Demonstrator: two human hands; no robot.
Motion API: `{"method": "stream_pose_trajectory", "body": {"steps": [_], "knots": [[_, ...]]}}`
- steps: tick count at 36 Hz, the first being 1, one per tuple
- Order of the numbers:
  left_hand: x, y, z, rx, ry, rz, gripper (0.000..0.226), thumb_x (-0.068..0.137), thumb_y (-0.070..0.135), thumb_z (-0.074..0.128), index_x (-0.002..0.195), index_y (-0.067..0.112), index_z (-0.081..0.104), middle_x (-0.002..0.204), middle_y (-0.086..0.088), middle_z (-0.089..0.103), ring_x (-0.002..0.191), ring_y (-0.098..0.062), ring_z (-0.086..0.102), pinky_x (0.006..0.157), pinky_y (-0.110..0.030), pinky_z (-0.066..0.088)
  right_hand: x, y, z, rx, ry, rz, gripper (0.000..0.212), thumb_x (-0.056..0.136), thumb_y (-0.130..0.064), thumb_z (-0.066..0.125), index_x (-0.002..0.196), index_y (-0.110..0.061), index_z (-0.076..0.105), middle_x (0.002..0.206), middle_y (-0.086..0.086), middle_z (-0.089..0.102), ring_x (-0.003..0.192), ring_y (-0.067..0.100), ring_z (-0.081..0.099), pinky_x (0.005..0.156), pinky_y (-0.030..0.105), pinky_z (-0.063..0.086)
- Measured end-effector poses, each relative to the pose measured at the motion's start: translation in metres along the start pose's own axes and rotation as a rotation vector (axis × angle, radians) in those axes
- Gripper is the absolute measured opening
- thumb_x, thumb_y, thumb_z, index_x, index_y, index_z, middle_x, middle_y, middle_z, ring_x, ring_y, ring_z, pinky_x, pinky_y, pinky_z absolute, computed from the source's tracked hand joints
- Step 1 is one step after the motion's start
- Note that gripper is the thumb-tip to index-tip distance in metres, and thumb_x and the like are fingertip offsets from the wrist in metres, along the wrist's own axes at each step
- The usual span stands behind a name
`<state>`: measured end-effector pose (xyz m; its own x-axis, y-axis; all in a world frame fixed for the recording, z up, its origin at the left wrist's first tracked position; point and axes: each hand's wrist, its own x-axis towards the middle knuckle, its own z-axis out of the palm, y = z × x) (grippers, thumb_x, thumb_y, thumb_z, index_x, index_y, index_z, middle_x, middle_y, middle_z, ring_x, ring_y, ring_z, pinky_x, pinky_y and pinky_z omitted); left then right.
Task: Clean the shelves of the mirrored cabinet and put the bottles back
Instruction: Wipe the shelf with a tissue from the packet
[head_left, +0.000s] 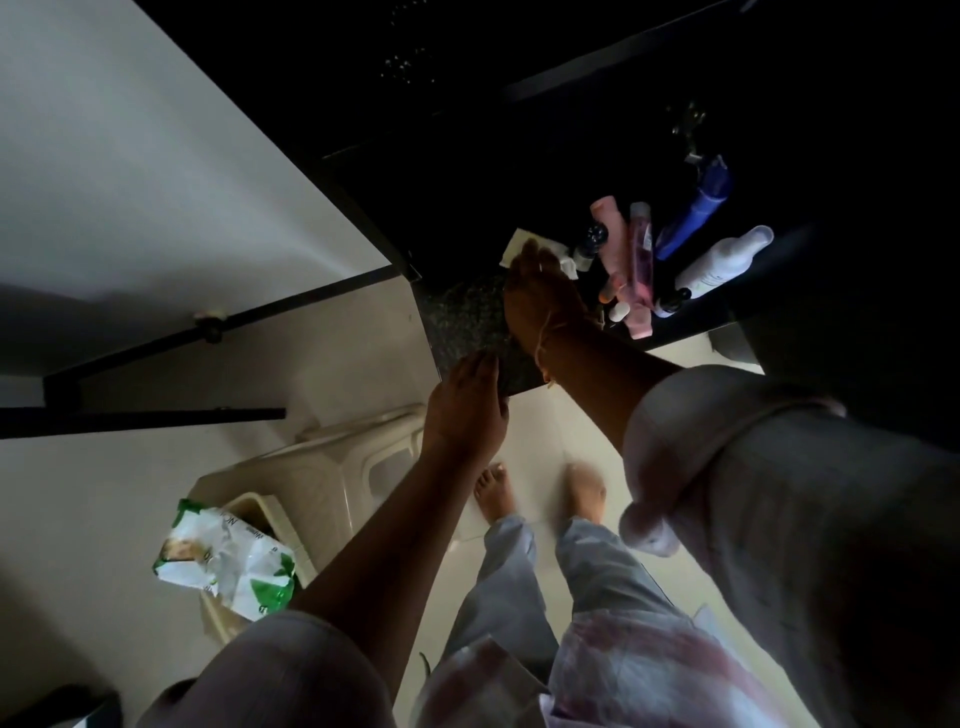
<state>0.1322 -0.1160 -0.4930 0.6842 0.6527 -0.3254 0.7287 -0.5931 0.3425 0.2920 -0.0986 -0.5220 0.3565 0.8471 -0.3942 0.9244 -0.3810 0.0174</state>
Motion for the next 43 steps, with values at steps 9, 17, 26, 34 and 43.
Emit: {"method": "stream_pose_trajectory", "body": {"steps": [9, 17, 26, 34, 43], "knots": [[-0.004, 0.002, -0.003, 0.002, 0.004, 0.019, 0.051, 0.086, 0.015, 0.062, 0.134, 0.005, 0.049, 0.132, -0.013, 0.056, 0.12, -0.028, 0.054, 0.094, -0.038, 0.048, -0.051, -0.015, 0.018, -0.14, -0.086, 0.092, 0.043, 0.09, -0.012, 0.034, 0.125, 0.003, 0.055, 0.126, 0.032, 0.049, 0.108, 0.05, 0.052, 0.08, 0.049, 0.052], [-0.006, 0.004, 0.002, -0.003, -0.009, 0.044, 0.049, 0.084, 0.02, 0.065, 0.13, 0.011, 0.051, 0.129, -0.008, 0.057, 0.118, -0.025, 0.054, 0.092, -0.037, 0.051, -0.1, -0.008, 0.027, -0.232, -0.046, -0.04, 0.05, 0.082, -0.005, 0.017, 0.109, 0.001, 0.059, 0.11, 0.026, 0.056, 0.105, 0.041, 0.053, 0.08, 0.043, 0.046], [-0.008, 0.013, 0.0, 0.011, -0.039, 0.044, 0.057, 0.091, 0.025, 0.061, 0.142, 0.009, 0.041, 0.141, -0.01, 0.049, 0.131, -0.026, 0.043, 0.103, -0.036, 0.041, -0.121, 0.007, 0.031, -0.248, -0.025, -0.01, 0.036, 0.08, -0.013, 0.038, 0.097, -0.008, 0.069, 0.101, 0.012, 0.066, 0.102, 0.031, 0.055, 0.079, 0.037, 0.051], [-0.013, 0.014, -0.002, 0.018, -0.044, 0.04, 0.053, 0.093, 0.026, 0.058, 0.14, 0.008, 0.043, 0.138, -0.01, 0.051, 0.127, -0.025, 0.048, 0.1, -0.036, 0.043, -0.127, 0.005, 0.037, -0.036, 0.002, 0.235, 0.023, 0.083, -0.008, 0.048, 0.099, -0.008, 0.065, 0.111, 0.014, 0.057, 0.092, 0.03, 0.057, 0.07, 0.029, 0.049], [-0.014, 0.007, -0.005, -0.018, 0.016, 0.02, 0.045, 0.085, 0.006, 0.057, 0.13, 0.002, 0.053, 0.13, -0.017, 0.057, 0.118, -0.033, 0.055, 0.091, -0.042, 0.049, -0.109, -0.034, 0.054, -0.454, -0.012, -0.376, 0.039, 0.084, -0.031, 0.056, 0.118, -0.014, 0.066, 0.12, 0.006, 0.065, 0.12, 0.026, 0.055, 0.097, 0.039, 0.047]]}}
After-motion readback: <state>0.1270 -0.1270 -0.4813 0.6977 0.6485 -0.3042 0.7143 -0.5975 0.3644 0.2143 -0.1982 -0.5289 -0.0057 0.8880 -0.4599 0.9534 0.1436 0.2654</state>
